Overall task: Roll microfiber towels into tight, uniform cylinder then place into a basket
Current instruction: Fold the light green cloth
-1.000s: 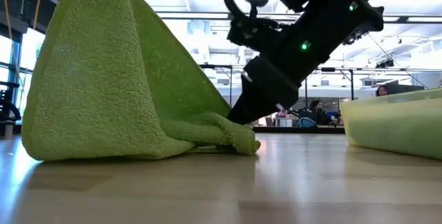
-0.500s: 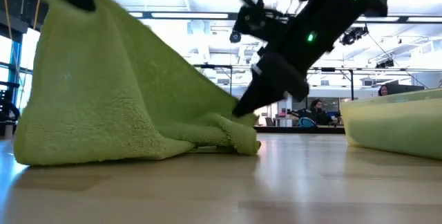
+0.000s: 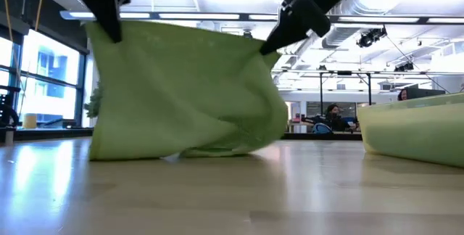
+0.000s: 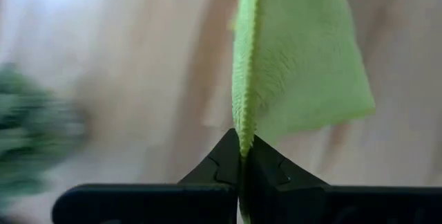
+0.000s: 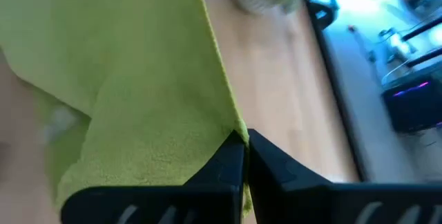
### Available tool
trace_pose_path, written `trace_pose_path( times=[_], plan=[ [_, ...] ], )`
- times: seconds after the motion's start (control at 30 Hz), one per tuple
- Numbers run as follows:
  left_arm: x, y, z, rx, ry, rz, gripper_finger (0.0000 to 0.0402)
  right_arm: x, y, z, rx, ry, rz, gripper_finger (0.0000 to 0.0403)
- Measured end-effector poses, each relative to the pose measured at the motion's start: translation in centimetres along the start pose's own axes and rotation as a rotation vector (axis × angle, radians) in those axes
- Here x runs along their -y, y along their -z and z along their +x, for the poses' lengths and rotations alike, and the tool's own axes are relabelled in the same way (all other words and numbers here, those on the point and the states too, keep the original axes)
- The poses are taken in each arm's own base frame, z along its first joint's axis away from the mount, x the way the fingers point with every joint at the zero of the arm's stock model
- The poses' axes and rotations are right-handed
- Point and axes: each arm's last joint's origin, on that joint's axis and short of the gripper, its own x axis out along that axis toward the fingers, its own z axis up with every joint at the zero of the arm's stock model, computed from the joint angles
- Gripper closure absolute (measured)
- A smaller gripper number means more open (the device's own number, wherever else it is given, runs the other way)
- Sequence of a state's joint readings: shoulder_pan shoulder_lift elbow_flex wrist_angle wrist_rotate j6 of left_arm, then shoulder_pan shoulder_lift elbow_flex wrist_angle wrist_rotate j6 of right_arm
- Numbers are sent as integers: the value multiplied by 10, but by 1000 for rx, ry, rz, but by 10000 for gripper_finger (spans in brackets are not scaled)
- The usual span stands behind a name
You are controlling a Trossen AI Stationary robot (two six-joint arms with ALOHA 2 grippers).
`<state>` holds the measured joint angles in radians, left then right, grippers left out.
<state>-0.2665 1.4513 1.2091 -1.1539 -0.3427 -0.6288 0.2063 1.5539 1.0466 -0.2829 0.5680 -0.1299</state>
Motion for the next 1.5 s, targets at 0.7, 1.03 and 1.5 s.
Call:
trace_pose_path(
  times=[0.7,1.03,1.5],
  plan=[
    [-87,-58,-56,152,-632,253,401,113,-41,-26,-119,451,-494,403],
    [-37,-39,-31,114,-362,139,401,63,-24,-31,-100,87,-233,403],
    [87,0,57,-171,-89,77,401,-51,4,-33,-88,-412,40,403]
  ],
)
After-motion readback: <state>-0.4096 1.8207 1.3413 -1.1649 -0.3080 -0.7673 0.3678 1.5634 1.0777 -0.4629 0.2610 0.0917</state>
